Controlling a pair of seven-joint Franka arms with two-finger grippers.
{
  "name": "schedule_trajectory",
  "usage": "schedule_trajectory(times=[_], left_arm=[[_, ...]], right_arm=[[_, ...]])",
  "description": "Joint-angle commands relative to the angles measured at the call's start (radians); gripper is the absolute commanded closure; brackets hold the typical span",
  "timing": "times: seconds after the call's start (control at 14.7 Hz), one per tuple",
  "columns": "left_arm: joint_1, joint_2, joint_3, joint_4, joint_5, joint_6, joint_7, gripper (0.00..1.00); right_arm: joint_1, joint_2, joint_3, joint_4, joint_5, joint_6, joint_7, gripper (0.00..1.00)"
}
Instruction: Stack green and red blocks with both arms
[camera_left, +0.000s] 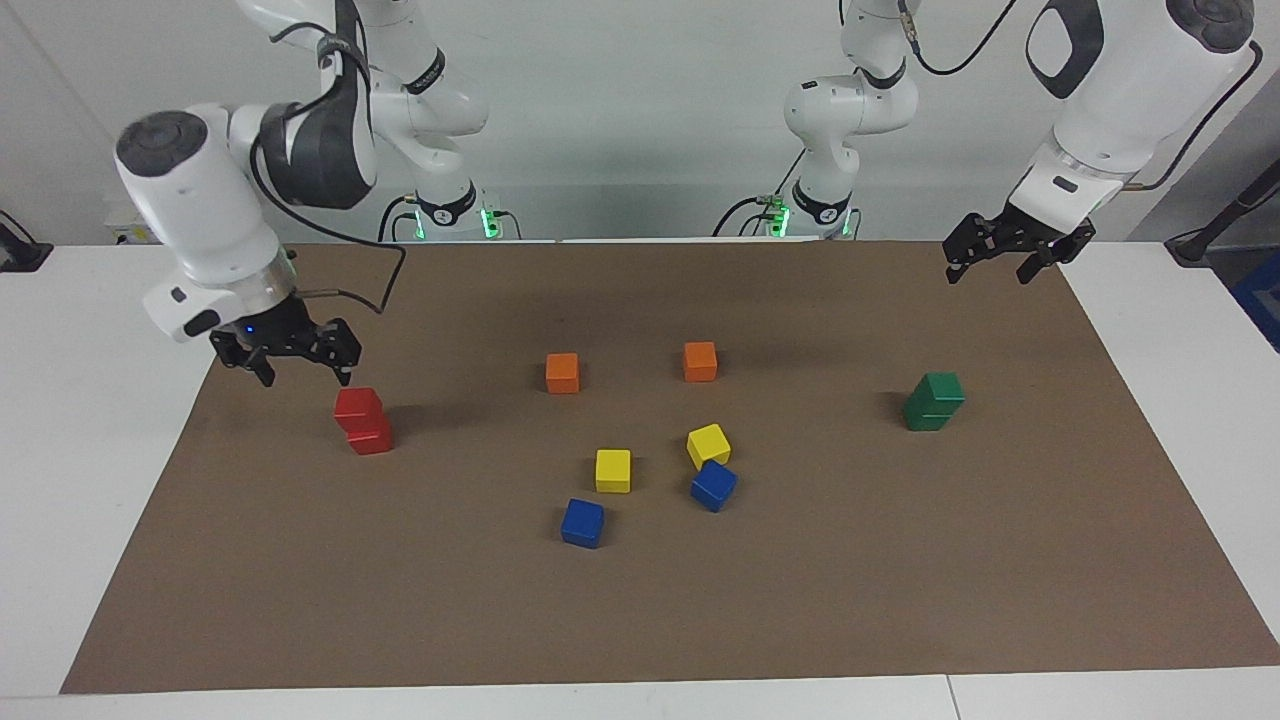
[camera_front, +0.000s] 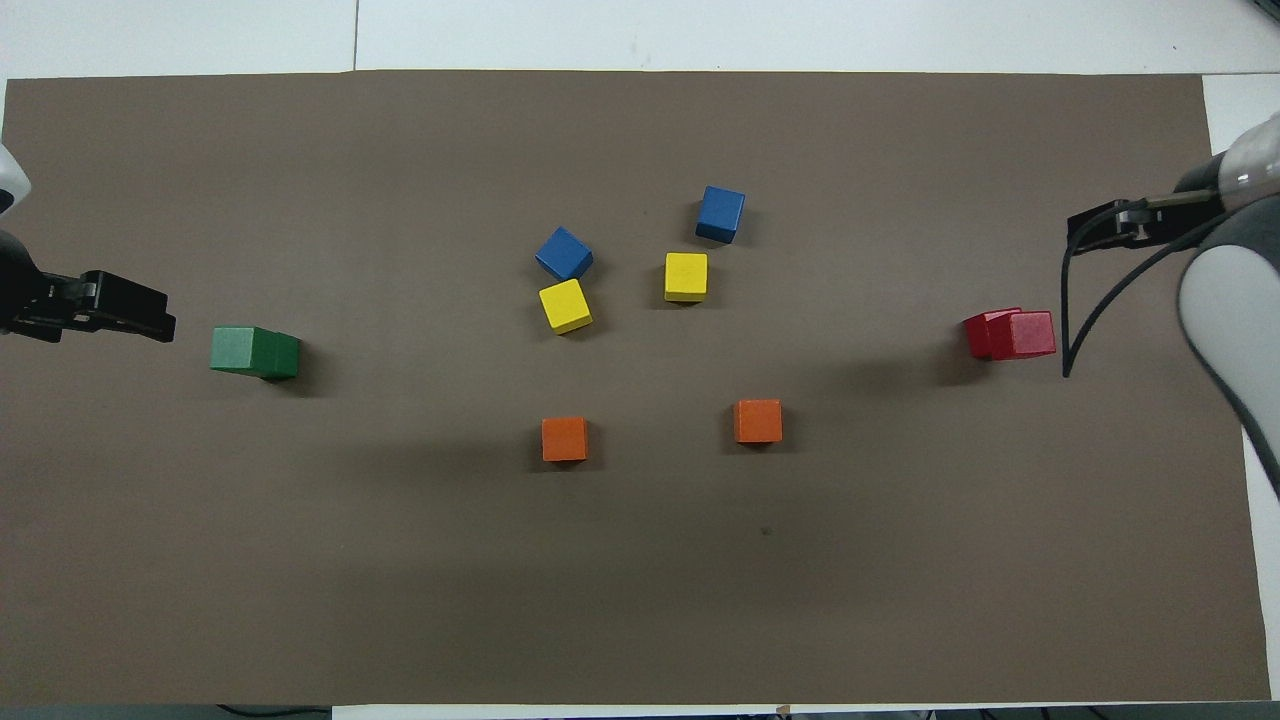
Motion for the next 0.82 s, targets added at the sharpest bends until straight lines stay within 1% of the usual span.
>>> schedule_trajectory(times=[0.0, 0.07, 0.27, 0.55, 0.75], left_arm=[[-0.007, -0.006, 0.003, 0.008, 0.001, -0.019, -0.014, 0.0], [-0.007, -0.006, 0.003, 0.008, 0.001, -0.019, -0.014, 0.0], [-0.007, -0.006, 0.003, 0.008, 0.001, -0.019, -0.014, 0.0], [-0.007, -0.006, 0.003, 0.008, 0.001, -0.019, -0.014, 0.0], [-0.007, -0.006, 0.003, 0.008, 0.001, -0.019, -0.014, 0.0]], right_arm=[[-0.002, 0.016, 0.005, 0.139, 0.045, -0.137, 0.014, 0.0], [-0.002, 0.002, 0.005, 0.165, 0.059, -0.191, 0.014, 0.0], [-0.004, -0.019, 0.003, 0.176, 0.061, -0.288, 0.008, 0.0], [-0.01, -0.068, 0.002, 0.175, 0.062, -0.371, 0.004, 0.0], [-0.004, -0.087, 0.005, 0.175, 0.053, -0.391, 0.004, 0.0]])
